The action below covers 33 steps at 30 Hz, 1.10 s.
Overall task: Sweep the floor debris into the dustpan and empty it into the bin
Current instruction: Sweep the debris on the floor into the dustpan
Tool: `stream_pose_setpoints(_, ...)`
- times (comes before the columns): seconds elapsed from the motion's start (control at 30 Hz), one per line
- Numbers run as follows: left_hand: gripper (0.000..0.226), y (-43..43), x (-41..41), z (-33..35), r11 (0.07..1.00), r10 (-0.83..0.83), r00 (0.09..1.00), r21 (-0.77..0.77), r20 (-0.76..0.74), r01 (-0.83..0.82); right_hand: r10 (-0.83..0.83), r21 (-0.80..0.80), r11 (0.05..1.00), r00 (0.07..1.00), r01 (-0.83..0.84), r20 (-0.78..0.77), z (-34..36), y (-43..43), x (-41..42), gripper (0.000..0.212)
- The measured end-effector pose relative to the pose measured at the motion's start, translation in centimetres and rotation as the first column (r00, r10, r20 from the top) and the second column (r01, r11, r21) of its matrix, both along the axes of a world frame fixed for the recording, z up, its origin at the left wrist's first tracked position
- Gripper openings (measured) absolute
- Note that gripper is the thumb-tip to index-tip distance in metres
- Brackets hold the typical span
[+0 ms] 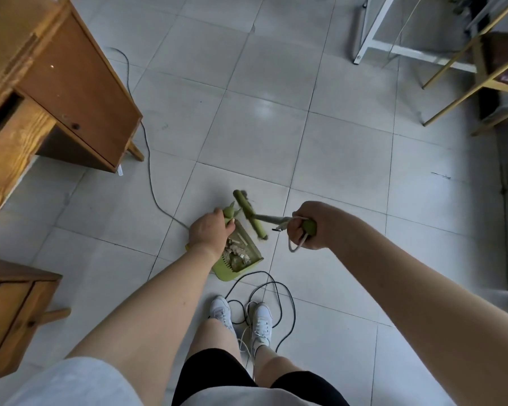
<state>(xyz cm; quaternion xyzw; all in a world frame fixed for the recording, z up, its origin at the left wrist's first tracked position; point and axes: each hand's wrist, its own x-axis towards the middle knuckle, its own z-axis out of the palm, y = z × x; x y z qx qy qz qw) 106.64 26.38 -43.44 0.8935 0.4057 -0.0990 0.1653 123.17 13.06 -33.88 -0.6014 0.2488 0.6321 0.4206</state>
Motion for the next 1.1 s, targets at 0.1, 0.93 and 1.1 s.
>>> stream_pose_setpoints(0.1, 0.035, 0.0, -0.7, 0.2, 1.0, 0.028, 0.999, 0.001, 0.017, -0.028, 0.019, -0.007, 1.0, 0.996, -0.019, 0.083, 0.8, -0.5, 1.0, 0.023)
stream_pose_setpoints(0.93, 0.038, 0.2, -3.1, 0.6, 0.985, 0.169, 0.985, 0.011, 0.025, -0.17, 0.587, -0.197, 0.803, 0.803, -0.562, 0.1, -2.3, -2.0, -1.1, 0.028)
stream_pose_setpoints(1.1, 0.039, 0.3, -2.2, 2.5, 0.983, 0.18, 0.983, 0.031, 0.034, -0.181, 0.626, -0.176, 0.779, 0.758, -0.601, 0.183, 0.7, -2.2, 1.2, 0.027)
